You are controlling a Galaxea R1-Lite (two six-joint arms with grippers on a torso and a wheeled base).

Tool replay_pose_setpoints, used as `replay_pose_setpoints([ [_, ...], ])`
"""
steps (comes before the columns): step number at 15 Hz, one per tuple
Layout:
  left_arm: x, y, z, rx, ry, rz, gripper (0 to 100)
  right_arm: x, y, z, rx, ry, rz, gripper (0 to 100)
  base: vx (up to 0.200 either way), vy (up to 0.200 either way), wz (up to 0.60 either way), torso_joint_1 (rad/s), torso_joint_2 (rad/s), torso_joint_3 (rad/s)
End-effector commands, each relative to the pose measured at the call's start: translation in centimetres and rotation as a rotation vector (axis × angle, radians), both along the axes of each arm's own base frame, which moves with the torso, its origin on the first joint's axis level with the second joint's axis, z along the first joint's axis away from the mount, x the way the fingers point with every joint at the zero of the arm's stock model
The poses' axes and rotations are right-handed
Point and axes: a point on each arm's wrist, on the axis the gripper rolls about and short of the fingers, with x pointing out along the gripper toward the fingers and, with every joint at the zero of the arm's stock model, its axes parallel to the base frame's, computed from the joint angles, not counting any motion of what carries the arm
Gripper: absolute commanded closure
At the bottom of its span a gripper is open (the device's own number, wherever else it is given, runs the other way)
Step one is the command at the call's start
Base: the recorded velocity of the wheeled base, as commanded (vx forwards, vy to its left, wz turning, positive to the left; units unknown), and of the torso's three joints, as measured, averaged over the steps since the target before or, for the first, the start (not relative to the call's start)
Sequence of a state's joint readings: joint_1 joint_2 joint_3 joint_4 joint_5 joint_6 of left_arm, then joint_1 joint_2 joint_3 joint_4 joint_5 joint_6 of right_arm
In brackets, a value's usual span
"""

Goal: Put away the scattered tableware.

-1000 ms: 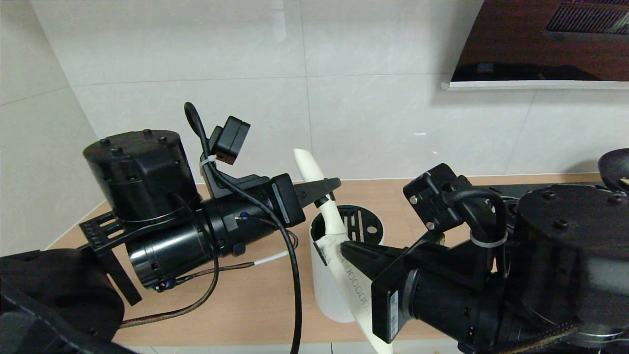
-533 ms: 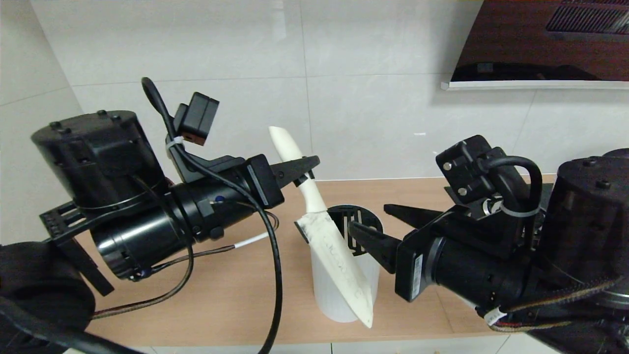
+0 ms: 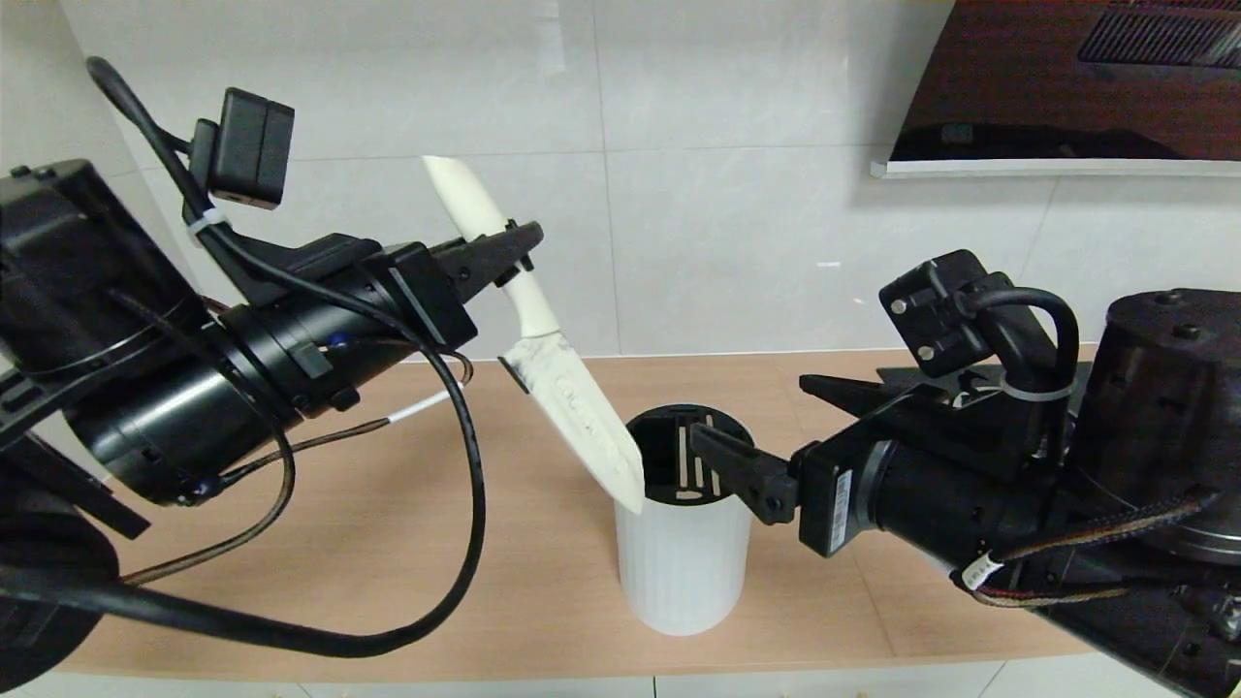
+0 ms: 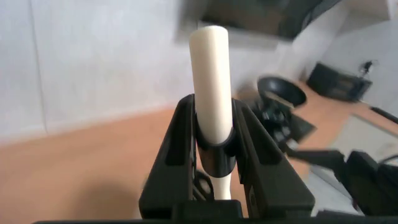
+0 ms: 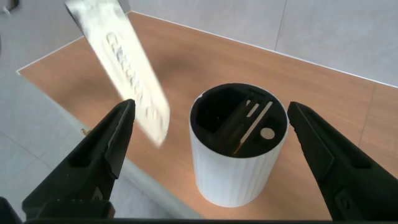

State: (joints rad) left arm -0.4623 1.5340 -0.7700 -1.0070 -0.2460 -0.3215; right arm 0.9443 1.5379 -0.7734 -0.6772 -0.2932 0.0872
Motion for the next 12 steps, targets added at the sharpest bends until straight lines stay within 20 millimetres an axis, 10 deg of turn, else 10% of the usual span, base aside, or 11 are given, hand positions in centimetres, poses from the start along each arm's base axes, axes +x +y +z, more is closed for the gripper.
replay_pose_setpoints([
  [1,0.5,-0.1,-0.7,0.027,-0.058,0.009,100,0.0,0.0,0.0,0.001,-0.001,0.001,0,0.0,0.0,0.0,0.0,0.0,0.0],
  [12,2.8,-2.7,-1.5,0.164,-0.259,-0.079,100,0.1,0.1,-0.3,-0.006,0.005,-0.004,0,0.0,0.0,0.0,0.0,0.0,0.0],
])
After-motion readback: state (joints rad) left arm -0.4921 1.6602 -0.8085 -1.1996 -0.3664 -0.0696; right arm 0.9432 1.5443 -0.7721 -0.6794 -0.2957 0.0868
